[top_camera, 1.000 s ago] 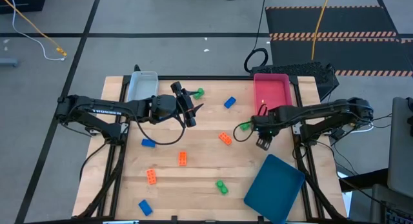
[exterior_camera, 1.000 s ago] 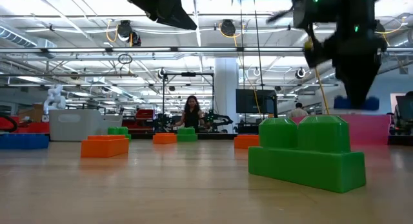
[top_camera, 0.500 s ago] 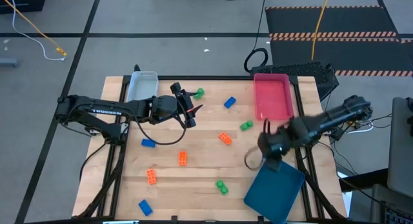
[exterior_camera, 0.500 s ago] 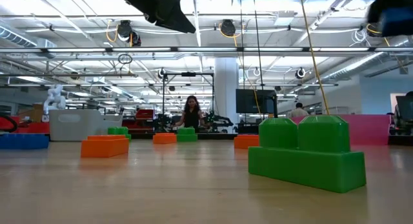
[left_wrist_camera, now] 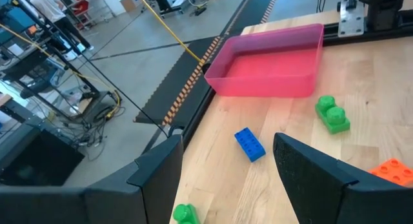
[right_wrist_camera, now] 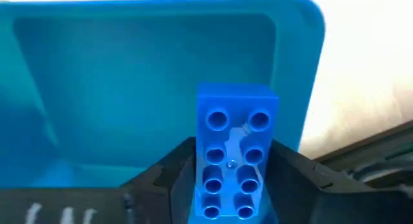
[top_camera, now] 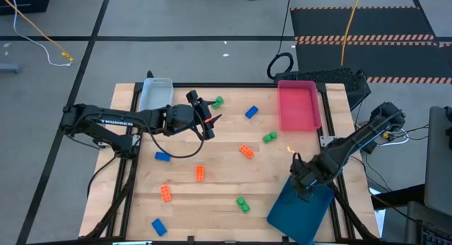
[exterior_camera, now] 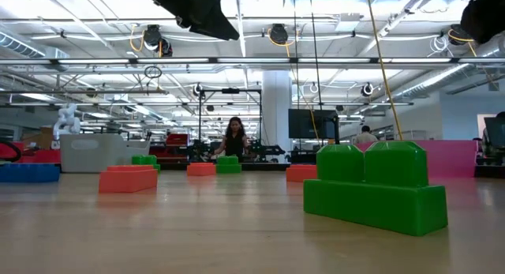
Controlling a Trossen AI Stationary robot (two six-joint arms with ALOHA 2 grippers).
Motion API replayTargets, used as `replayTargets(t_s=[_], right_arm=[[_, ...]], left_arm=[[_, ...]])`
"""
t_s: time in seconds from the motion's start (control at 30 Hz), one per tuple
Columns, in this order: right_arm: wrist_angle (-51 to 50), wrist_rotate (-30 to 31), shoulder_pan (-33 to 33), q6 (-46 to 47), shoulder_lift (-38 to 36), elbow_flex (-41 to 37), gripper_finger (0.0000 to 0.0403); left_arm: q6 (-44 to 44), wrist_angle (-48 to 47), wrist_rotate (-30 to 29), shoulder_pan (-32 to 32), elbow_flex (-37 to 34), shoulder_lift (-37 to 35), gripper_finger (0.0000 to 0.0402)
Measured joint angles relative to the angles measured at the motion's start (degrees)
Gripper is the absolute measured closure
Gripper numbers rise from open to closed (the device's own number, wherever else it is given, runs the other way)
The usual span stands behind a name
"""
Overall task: Sort & place blocks by color
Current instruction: Put the blue gamepiece into the blue bin, then put the green gamepiece into the pink bin
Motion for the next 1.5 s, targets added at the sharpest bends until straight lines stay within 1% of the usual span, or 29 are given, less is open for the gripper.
replayTargets(t_s=[0.13, 0.3, 0.43, 0.5, 0.63, 0.8, 0.9, 0.97, 1.1, 1.23, 1.37, 1.5], right_arm=[[2.16, 0.03, -0.04, -0.56, 0.0, -1.52, 0.0204], [2.23, 0.04, -0.75, -0.99, 0.0, -1.69, 0.017], [2.21, -0.04, -2.82, -2.6, -0.96, -1.69, 0.0154], [2.19, 1.15, -4.88, -5.58, -2.08, -1.69, 0.0151], [3.86, 6.23, -10.84, -14.34, -4.52, -1.69, 0.015], [9.57, 6.34, -20.24, -27.55, -7.01, -1.69, 0.0149], [15.07, 6.42, -25.61, -37.01, -7.41, -1.69, 0.0149], [18.69, 7.59, -28.85, -44.25, -7.03, -1.69, 0.0149], [24.71, 13.04, -34.33, -59.59, -4.23, -1.69, 0.0149], [26.44, 14.16, -38.74, -71.52, 0.03, -1.67, 0.0149], [23.33, 13.7, -41.72, -78.73, 4.08, -1.67, 0.0149], [21.8, 14.64, -43.6, -83.06, 6.83, -1.67, 0.0149]], left_arm=[[-0.05, 0.06, 0.01, 0.0, 0.0, 0.0, 0.0158], [-0.45, 0.1, 0.01, -0.02, 0.0, 0.0, 0.0158], [-0.96, 0.1, 0.01, 0.0, 0.0, 0.0, 0.0158], [-0.9, 0.27, 0.01, 0.01, 0.0, 0.0, 0.0158], [-0.9, 1.76, 0.01, 0.0, 0.0, 0.0, 0.0158], [-0.17, 1.91, 0.01, 0.0, 0.0, 0.0, 0.0158], [0.07, 1.9, 0.01, 0.0, 0.0, 0.0, 0.0158], [0.11, 1.89, 0.01, 0.0, 0.0, 0.0, 0.0158], [0.22, 1.81, 0.01, 0.0, 0.0, 0.0, 0.0158], [0.26, 0.25, 0.03, -0.01, 0.0, 0.0, 0.0158], [1.32, -3.67, -0.03, 0.0, 0.0, -0.64, 0.0158], [1.54, -5.21, -0.1, -0.02, 0.0, -1.92, 0.0158]])
